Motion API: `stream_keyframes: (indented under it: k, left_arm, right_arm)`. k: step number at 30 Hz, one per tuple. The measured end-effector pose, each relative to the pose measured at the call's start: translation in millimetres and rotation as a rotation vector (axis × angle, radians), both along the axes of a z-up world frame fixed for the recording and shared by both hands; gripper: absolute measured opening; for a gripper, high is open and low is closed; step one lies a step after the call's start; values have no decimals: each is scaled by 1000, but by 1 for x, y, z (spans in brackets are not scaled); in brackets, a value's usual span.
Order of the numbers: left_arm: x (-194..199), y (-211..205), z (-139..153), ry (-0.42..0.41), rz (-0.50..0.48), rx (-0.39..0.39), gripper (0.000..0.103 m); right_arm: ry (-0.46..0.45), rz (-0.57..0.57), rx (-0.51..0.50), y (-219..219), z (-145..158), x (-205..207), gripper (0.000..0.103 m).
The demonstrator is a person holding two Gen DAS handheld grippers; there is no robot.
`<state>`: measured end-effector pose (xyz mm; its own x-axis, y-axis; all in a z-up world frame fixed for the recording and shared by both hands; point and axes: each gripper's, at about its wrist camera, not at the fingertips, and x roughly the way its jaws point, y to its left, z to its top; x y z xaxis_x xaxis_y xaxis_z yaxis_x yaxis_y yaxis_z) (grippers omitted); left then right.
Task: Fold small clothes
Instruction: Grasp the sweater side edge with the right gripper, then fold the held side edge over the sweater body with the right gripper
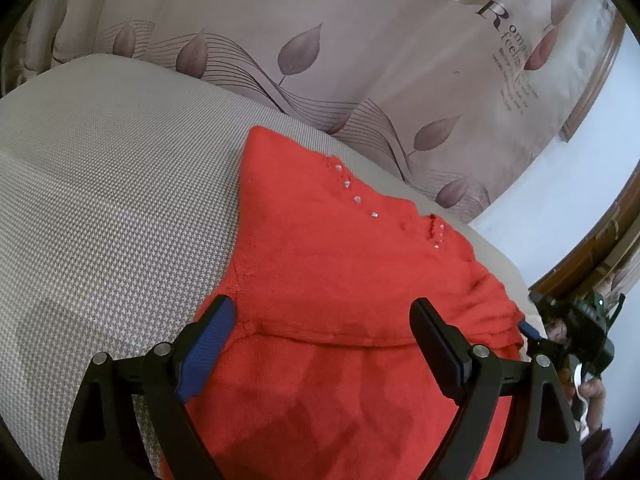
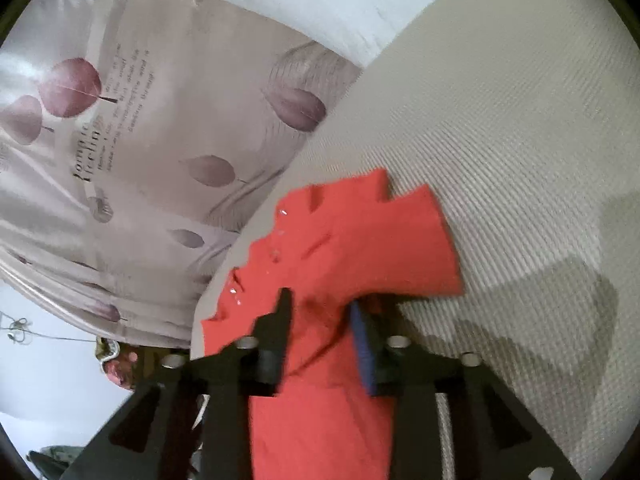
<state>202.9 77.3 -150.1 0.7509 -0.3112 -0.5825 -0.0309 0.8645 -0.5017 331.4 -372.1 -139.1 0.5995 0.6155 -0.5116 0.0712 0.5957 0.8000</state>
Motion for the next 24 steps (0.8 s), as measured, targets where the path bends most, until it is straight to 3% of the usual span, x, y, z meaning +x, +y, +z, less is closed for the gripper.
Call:
stream_keyframes:
  k: [1,3,5,6,7,9,10,11,12,15,18,21,24]
  left_arm:
    - [0,0,0,0,0,0,89]
    - [-1,2,-1,-3,-1,-10,89]
    - [-1,5,-1,-10,4,-34,89]
    - [-1,9,-2,-17,11,-53,88]
    - [0,12,-2,-19,23,-64,84]
    - [0,19,-3,-16,58,-71,71]
    - [1,22,-3,-15,70,-69,59]
    - [2,26,-2,-14,81,-67,49]
    - [2,34,0,-21,87,-72,45]
    - [-5,58,9,-28,104,-79,43]
    - [-18,75,20,-24,70,-127,43]
    - [-25,70,18,46,-62,-226,43]
    - [-24,33,4,141,-239,-279,49]
  right_arm:
    - [7,-14,6,-3,1,3,68]
    - [9,-31,44,-4,2,9,71]
    - [16,-49,-30,-3,8,16,49]
    - [26,-35,-61,0,9,20,14]
    - [36,-25,-84,4,11,24,9]
    - [37,-10,-131,14,18,27,8]
    - [30,2,-133,18,21,28,8]
    - [16,23,-119,25,27,29,8]
    - [-7,44,-86,32,34,28,8]
    - [-138,95,48,44,62,16,8]
    - [-165,86,-18,45,71,13,8]
    - [-148,81,1,39,64,15,8]
    - [-193,88,44,39,72,13,8]
